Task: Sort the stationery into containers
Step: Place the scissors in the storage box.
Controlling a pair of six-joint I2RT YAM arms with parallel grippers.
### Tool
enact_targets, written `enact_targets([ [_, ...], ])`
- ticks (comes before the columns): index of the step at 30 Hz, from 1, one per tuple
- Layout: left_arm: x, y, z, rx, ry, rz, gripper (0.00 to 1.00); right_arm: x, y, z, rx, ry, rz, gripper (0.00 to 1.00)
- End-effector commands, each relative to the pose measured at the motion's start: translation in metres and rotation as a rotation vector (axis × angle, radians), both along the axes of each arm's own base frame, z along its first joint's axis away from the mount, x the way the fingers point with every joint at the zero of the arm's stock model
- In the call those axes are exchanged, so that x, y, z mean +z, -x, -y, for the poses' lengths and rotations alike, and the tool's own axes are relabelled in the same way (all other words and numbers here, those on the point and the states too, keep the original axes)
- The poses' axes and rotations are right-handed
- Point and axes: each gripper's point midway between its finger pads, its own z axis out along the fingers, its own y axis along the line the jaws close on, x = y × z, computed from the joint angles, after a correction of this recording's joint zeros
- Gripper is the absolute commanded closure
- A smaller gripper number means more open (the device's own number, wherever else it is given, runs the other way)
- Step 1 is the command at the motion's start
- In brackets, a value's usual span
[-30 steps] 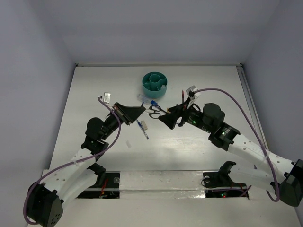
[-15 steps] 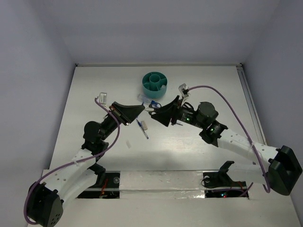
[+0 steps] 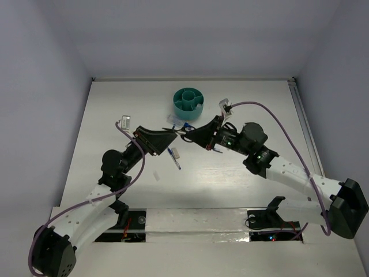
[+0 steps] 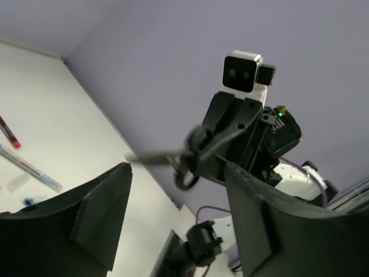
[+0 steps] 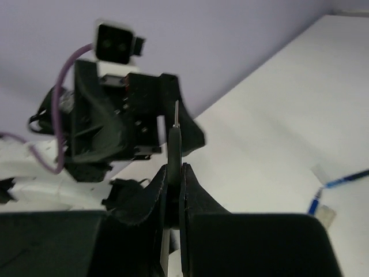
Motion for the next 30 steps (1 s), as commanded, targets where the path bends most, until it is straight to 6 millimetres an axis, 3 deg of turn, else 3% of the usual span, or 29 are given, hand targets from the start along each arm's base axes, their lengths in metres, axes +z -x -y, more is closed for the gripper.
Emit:
enact_targets([
  [1,0.004,-0.002,-0.003,0.050,-0.066,0.035,0.35,0.006,-0.038,0.016,-0.215,0.114,0.002,1.00],
  [2,0.018,-0.001,-0.008,0.090,-0.094,0.090,0.27,0.019,-0.046,0.017,-0.255,0.130,0.015,1.00],
  [3,0.002,-0.008,-0.010,0.121,-0.162,0.019,0.17,0.004,-0.053,0.022,-0.289,0.216,0.001,1.00],
  [7,0.006,-0.019,-0.037,0.299,-0.302,-0.004,0.01,0.006,-0.095,0.050,-0.461,0.341,-0.017,1.00],
  [10,0.012,-0.014,-0.048,0.341,-0.404,0.029,0.01,-0.001,-0.134,0.080,-0.597,0.447,-0.074,1.00],
  [12,0.011,-0.010,-0.052,0.344,-0.463,0.030,0.01,-0.011,-0.150,0.092,-0.632,0.520,-0.115,1.00],
  [13,0.008,-0.009,-0.054,0.347,-0.506,0.046,0.01,-0.009,-0.170,0.099,-0.667,0.550,-0.116,1.00],
  [15,0.002,-0.007,-0.056,0.341,-0.561,0.028,0.01,-0.022,-0.184,0.106,-0.679,0.626,-0.148,1.00],
  [16,-0.001,-0.008,-0.058,0.348,-0.594,0.037,0.01,-0.021,-0.201,0.104,-0.689,0.663,-0.138,1.00],
  [19,-0.010,-0.011,-0.065,0.375,-0.662,0.024,0.01,-0.028,-0.219,0.108,-0.697,0.768,-0.131,1.00],
  [20,-0.013,-0.012,-0.068,0.386,-0.687,0.030,0.01,-0.026,-0.234,0.106,-0.704,0.779,-0.125,1.00],
  [25,-0.040,-0.019,-0.072,0.406,-0.735,-0.018,0.01,-0.046,-0.266,0.103,-0.676,0.889,-0.136,1.00],
  [26,-0.042,-0.019,-0.071,0.401,-0.741,-0.024,0.01,-0.039,-0.275,0.104,-0.682,0.881,-0.123,1.00],
  [27,-0.040,-0.020,-0.070,0.396,-0.737,-0.014,0.01,-0.059,-0.280,0.099,-0.656,0.913,-0.150,1.00],
  [30,-0.040,-0.021,-0.071,0.399,-0.742,-0.012,0.01,-0.071,-0.294,0.093,-0.628,0.925,-0.163,1.00],
])
